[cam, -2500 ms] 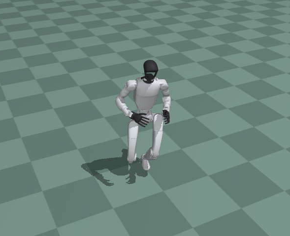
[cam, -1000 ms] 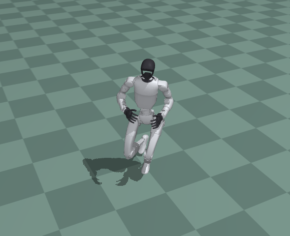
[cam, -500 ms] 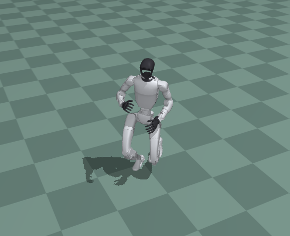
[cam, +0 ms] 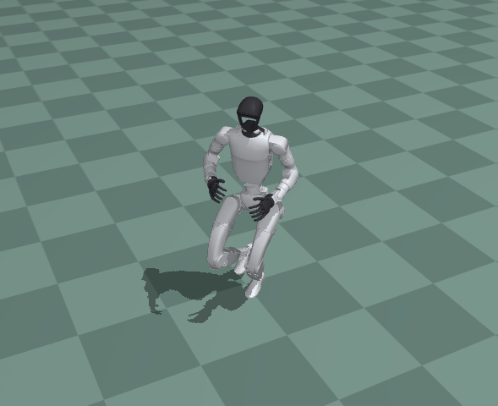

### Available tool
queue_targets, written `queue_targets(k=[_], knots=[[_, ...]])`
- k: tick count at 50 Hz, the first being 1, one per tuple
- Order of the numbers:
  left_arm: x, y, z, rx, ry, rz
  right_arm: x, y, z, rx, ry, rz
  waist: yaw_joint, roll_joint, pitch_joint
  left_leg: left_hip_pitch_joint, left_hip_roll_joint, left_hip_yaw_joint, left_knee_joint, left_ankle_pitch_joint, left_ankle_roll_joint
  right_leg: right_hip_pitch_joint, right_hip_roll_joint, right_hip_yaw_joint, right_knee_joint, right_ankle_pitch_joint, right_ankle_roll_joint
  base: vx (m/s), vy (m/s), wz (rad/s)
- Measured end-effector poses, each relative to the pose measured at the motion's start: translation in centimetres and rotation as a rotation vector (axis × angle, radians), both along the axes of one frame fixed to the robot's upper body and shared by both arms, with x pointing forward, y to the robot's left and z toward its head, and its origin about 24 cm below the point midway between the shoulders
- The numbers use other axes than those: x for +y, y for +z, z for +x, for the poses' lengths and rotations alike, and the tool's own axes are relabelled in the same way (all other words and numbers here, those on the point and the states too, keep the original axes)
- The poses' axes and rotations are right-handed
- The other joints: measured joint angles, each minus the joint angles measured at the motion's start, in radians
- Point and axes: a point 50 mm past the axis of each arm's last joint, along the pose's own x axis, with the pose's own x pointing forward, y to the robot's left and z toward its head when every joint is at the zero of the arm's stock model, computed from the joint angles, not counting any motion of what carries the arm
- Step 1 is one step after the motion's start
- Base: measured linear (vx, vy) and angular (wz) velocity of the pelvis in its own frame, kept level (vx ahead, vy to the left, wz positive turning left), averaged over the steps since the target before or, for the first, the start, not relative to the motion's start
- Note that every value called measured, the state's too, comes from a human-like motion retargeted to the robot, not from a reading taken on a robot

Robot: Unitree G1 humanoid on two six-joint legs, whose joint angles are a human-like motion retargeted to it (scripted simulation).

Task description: Run

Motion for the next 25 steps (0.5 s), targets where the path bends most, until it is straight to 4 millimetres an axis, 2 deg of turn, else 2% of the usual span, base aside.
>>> queue_targets(k=[3,5,11,17,20,25], knots=[[-0.1,-1.2,-0.6,0.062,-0.027,0.016,-0.3,-0.6,-0.4,0.035,0.014,-0.022,-0.021,0.005,-0.018,0.007,0.009,-0.010,-0.035,0.089,-0.058,-0.011,0.014,-0.014,-0.100,0.003,0.013,0.00,0.00,0.00],[-0.1,-1.7,-0.8,0.091,-0.046,0.028,-0.4,-0.9,-0.5,0.052,0.023,-0.034,-0.023,0.012,-0.025,0.008,0.027,-0.016,-0.018,0.101,-0.068,-0.015,0.035,-0.022,-0.158,-0.002,0.020,0.00,0.00,0.00],[0.2,-2.7,-1.3,0.156,-0.071,0.026,-0.6,-1.1,-0.7,0.070,0.020,-0.026,0.005,0.039,-0.017,0.018,0.115,-0.044,0.195,-0.013,-0.015,0.019,0.132,-0.028,-0.255,-0.096,0.002,-0.04,-0.04,-0.11],[0.8,-2.6,-0.7,0.163,-0.034,-0.014,-0.5,-0.1,0.4,0.027,0.004,-0.026,0.078,0.101,0.034,0.019,0.282,-0.082,0.466,-0.061,0.010,0.094,0.259,-0.063,-0.313,-0.248,-0.085,-0.05,-0.06,-0.33],[1.1,-2.7,-0.5,0.170,0.001,-0.040,-0.4,0.5,1.1,0.003,-0.011,-0.016,0.115,0.128,0.042,-0.004,0.357,-0.096,0.519,-0.042,0.009,0.116,0.309,-0.079,-0.356,-0.254,-0.105,-0.03,-0.03,-0.33],[1.5,-3.4,-1.4,0.207,0.026,-0.070,-0.2,1.5,1.6,-0.030,-0.007,0.036,0.132,0.102,0.033,-0.013,0.331,-0.072,0.397,-0.003,-0.023,0.178,0.285,-0.076,-0.436,-0.187,-0.056,0.01,0.00,0.10]])
